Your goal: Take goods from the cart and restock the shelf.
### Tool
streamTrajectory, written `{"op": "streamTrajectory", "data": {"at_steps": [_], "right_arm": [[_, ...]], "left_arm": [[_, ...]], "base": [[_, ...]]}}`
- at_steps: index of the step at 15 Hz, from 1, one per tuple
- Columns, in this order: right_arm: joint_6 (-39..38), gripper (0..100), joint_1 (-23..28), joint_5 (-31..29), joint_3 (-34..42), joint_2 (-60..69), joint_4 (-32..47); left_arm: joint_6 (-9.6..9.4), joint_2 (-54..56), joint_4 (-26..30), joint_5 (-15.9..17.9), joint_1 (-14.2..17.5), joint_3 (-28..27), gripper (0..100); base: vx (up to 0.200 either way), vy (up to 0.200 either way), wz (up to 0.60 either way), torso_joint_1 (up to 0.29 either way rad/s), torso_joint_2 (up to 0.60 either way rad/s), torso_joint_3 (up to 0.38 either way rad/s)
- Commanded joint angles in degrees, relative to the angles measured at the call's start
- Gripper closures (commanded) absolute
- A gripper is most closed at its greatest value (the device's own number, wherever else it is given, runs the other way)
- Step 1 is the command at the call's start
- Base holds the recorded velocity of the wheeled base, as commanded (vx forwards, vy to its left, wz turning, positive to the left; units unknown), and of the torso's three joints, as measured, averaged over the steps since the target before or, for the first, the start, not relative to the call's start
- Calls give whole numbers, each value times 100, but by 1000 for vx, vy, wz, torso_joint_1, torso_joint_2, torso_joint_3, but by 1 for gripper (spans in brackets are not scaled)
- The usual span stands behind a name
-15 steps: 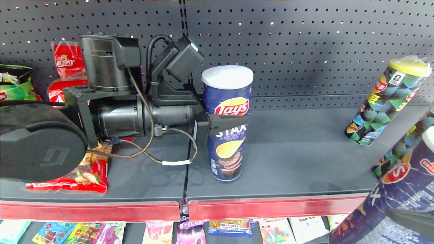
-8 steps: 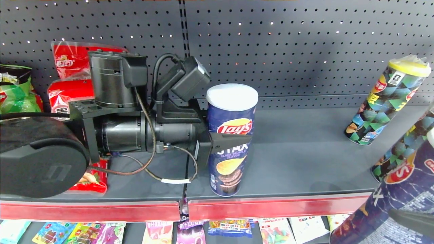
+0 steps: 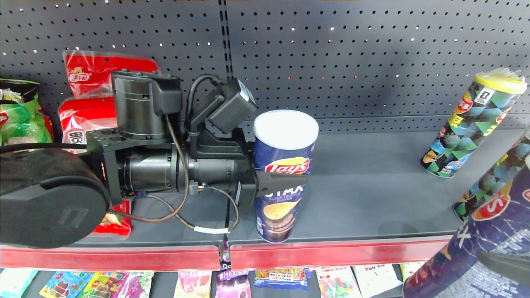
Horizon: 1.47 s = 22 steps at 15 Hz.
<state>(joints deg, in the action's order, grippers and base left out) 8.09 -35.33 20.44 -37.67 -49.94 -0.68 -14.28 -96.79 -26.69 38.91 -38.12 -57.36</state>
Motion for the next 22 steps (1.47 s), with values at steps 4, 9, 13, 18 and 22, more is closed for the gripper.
{"op": "streamTrajectory", "data": {"at_steps": [4,9,13,18,22], "right_arm": [[-1,100,0,3,-4,-42,-11],[-1,100,0,3,-48,-94,-11],[8,100,0,3,-654,-710,-11],[17,100,44,3,-1638,-1975,-81],[26,100,167,21,-2104,-2933,-591]], "left_arm": [[-40,11,5,11,15,295,100],[30,-120,-522,-24,33,330,0],[65,310,-663,-261,41,814,0],[399,1725,-671,-657,428,2431,0],[557,2613,-663,-666,912,3327,0]], "base": [[0,0,0,0,0,0],[0,0,0,0,0,0],[0,0,0,0,0,0],[0,0,0,0,0,0],[0,0,0,0,0,0]]}}
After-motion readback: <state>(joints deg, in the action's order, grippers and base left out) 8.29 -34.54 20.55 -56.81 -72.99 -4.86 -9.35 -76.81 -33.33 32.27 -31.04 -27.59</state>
